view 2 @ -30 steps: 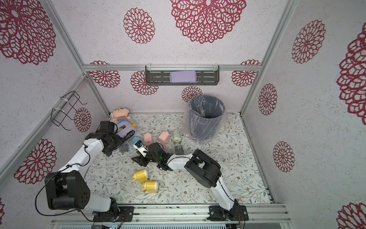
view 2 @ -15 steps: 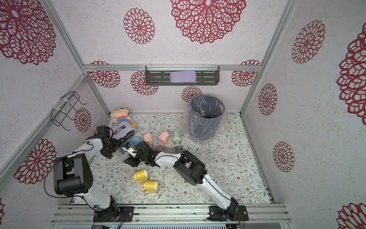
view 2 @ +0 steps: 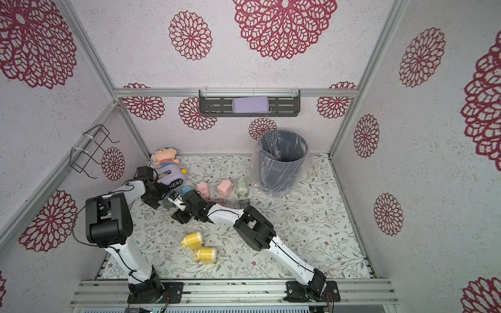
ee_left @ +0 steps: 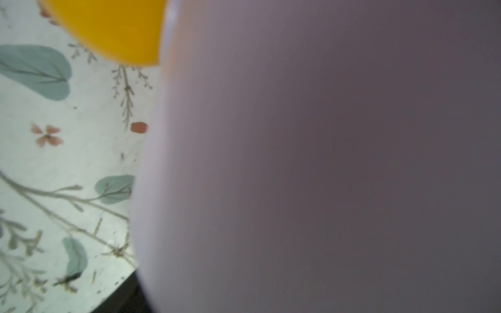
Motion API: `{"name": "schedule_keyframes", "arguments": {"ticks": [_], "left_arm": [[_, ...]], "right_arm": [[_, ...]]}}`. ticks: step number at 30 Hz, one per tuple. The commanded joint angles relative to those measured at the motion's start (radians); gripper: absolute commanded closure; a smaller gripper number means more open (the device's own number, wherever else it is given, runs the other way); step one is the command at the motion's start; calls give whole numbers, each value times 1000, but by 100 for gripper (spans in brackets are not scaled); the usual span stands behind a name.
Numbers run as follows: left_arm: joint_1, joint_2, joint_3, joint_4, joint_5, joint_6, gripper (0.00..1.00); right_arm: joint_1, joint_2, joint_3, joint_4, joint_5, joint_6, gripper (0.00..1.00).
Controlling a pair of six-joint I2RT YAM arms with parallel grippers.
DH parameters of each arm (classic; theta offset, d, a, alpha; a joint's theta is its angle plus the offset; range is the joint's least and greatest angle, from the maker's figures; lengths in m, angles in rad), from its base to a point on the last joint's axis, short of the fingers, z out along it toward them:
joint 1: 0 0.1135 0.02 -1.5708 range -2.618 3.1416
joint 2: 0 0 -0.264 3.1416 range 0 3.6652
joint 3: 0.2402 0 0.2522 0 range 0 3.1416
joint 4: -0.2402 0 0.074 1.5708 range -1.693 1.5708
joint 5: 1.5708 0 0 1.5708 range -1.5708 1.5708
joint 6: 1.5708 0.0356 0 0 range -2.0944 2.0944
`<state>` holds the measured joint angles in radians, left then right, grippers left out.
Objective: Take out the pencil sharpener tray and clean the shavings
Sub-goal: Pick up the container from the center of the board.
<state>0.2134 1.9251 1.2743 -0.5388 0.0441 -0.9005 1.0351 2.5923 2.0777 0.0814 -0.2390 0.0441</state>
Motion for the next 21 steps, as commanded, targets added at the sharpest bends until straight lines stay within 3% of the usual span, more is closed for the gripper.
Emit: {"name": "schedule_keyframes", "arguments": {"ticks": [1,21], "left_arm": [[7,29,31,6,25,25,23],[-81,5,-88,7,88,72,29]], "right_arm": [[-15,1,35,-14,9,-15,34],[-29,-47,-97,82,-74,-6,32]]}}
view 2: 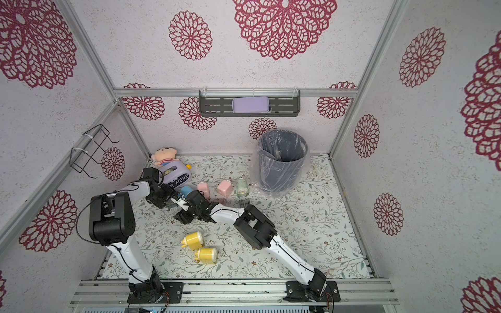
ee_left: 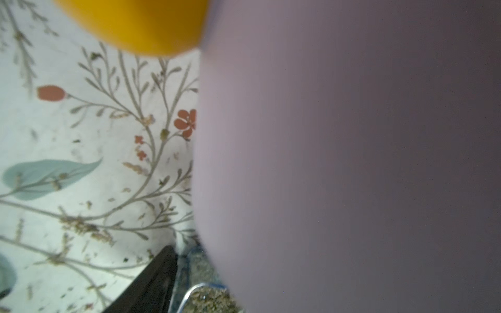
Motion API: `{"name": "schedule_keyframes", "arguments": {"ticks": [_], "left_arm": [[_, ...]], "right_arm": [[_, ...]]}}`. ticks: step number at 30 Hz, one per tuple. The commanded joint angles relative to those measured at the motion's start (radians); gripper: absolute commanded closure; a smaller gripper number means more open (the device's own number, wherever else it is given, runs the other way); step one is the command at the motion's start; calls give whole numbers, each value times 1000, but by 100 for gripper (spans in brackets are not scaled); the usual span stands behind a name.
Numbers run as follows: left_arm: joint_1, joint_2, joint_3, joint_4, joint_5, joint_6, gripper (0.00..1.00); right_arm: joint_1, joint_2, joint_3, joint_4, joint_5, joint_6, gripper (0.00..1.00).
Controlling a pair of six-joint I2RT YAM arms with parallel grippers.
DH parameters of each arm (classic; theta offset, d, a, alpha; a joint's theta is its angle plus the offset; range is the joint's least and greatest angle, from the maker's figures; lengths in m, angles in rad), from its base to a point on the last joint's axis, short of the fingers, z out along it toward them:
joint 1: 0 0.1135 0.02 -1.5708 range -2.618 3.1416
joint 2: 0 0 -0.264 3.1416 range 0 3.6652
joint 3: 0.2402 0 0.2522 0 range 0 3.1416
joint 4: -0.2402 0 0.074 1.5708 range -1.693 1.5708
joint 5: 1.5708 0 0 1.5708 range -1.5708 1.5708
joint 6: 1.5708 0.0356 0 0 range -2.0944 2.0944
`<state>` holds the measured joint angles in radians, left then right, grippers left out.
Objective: Take out the pencil sharpener tray and clean the shavings
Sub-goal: Pick up the container from the center of the board.
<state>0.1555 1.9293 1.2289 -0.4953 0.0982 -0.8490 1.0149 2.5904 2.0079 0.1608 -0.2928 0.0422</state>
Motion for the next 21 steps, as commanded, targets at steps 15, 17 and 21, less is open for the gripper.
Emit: {"name": "schedule_keyframes", "arguments": {"ticks": [15,17,21], "left_arm": [[-76,-139,-199,-31,51,16,30],[-72,-176,-205,-45,28,13,29],[-52,-213,-152,-86,-48,36,20]], "right_arm": [[-24,-106,-159,86,-8,9,31],[-27,-112,-170,95,-8,11,31],[-28,-115,-179,100,-2,16,29]]}}
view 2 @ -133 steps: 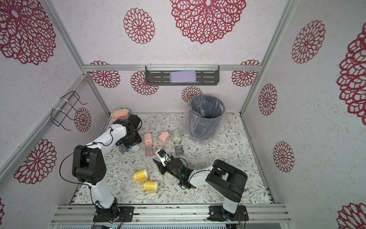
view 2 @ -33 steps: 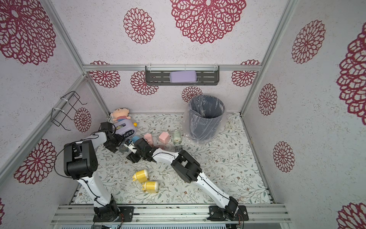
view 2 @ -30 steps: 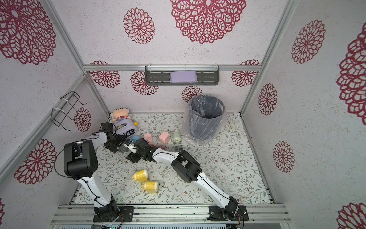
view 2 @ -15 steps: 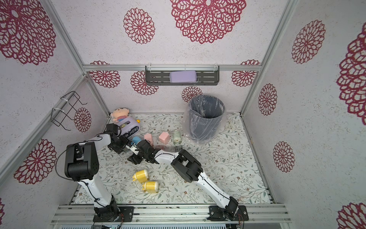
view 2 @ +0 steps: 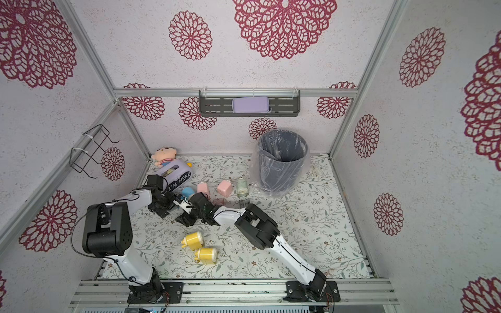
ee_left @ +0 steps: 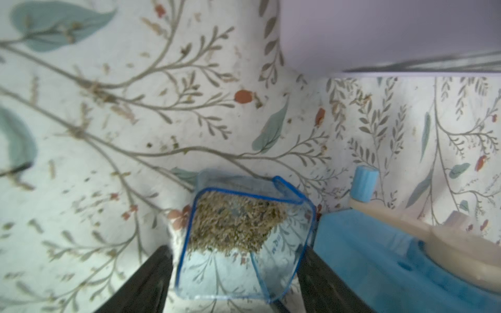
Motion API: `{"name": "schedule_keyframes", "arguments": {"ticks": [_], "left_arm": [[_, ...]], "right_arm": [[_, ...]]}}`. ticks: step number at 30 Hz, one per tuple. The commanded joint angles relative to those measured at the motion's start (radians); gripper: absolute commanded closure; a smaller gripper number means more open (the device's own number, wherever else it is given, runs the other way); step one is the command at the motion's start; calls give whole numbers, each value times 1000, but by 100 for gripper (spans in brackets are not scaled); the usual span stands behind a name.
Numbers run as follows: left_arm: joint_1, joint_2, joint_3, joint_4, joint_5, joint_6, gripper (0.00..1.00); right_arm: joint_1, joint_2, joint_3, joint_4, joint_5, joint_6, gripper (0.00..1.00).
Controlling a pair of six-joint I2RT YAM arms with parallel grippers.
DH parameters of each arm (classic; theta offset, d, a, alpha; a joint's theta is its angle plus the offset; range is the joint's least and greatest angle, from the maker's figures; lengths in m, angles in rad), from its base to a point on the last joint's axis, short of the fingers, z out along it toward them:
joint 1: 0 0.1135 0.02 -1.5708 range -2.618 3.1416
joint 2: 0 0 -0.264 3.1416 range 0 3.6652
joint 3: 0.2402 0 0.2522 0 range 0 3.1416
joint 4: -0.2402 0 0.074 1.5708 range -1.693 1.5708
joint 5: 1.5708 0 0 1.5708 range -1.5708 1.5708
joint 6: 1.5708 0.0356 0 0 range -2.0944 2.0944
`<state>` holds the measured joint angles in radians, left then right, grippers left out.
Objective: Take out the pencil sharpener tray and clean the shavings
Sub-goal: Pick up the container from the center of the board.
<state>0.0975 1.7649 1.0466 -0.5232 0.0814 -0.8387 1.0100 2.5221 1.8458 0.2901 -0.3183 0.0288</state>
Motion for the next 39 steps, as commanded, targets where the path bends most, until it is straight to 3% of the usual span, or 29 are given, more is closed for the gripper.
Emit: {"name": "schedule_keyframes", "arguments": {"ticks": [1,6,12,15,19,24,31,39], "left_arm": [[12,-46,48,-56,-37,35,17],[35,27,147,-43,-14,58,10],[38,112,262,-87,-23,65,16],[38,165,331,-162,-94,83,27],[39,189,363,-198,-161,100,50],[31,272,404,-199,-133,109,71],[1,344,447,-231,-100,153,74],[-50,287,368,-223,-82,173,74]], "right_arm": [[-23,-46,-18,-27,27,29,29],[-30,-42,-20,-25,24,33,27],[-32,-43,-24,-27,13,29,25],[-34,-42,-23,-27,5,26,25],[-35,-41,-28,-22,-2,27,25],[-35,-38,-31,-12,-8,31,26],[-35,-41,-40,-8,-14,29,26],[-35,-40,-40,-4,-45,16,24]]}}
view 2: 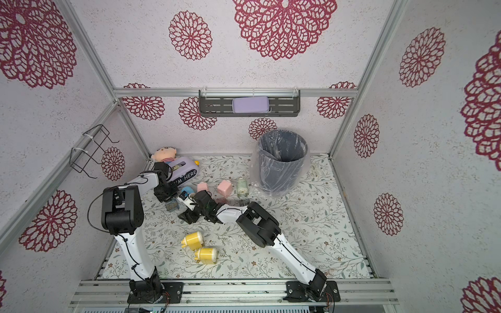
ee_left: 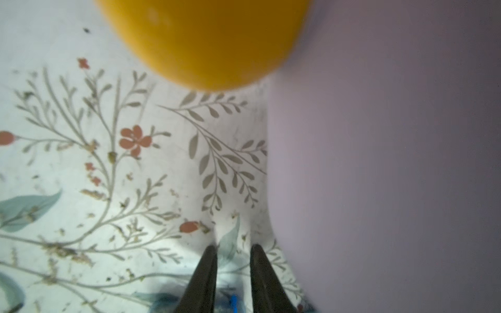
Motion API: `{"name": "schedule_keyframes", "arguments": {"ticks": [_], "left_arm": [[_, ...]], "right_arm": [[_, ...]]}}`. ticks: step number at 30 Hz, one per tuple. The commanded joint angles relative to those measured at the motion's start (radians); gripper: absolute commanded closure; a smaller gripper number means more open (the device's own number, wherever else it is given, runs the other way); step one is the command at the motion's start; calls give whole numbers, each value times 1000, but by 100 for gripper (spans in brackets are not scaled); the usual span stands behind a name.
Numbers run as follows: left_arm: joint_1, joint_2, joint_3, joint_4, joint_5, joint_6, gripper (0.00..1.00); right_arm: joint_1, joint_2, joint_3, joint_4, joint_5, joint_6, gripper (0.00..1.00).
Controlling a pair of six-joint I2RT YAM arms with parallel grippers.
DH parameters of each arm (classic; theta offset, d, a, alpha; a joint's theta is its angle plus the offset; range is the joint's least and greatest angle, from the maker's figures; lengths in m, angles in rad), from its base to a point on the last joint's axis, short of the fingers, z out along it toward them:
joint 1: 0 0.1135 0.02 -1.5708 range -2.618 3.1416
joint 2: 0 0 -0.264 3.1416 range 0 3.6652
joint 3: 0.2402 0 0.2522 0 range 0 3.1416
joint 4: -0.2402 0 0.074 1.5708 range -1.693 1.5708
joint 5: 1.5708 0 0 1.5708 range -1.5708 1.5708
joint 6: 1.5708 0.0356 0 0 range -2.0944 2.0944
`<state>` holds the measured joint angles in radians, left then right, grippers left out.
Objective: Take out the pencil sharpener tray and clean the shavings
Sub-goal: Pick up the container from the center of the board.
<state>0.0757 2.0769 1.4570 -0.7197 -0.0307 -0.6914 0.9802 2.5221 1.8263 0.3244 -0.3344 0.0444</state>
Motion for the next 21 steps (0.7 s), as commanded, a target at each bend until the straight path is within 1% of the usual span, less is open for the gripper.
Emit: {"name": "schedule_keyframes", "arguments": {"ticks": [1,4,11,15,18,21], "left_arm": [[-34,-33,-55,-25,30,26,74],[-46,-59,-106,-9,34,20,75],[-88,-103,-212,40,91,7,74],[-100,-186,-269,65,120,3,74],[-96,-225,-281,60,117,4,72],[-82,-254,-264,45,114,4,69]], "right_arm": [[-5,-41,-21,-39,-33,-2,24],[-6,-42,-24,-42,-43,-10,24],[-4,-52,-35,-64,-92,-61,23],[-2,-60,-48,-77,-118,-106,21],[3,-54,-34,-111,-135,-147,21],[14,-42,-5,-158,-125,-201,19]]}}
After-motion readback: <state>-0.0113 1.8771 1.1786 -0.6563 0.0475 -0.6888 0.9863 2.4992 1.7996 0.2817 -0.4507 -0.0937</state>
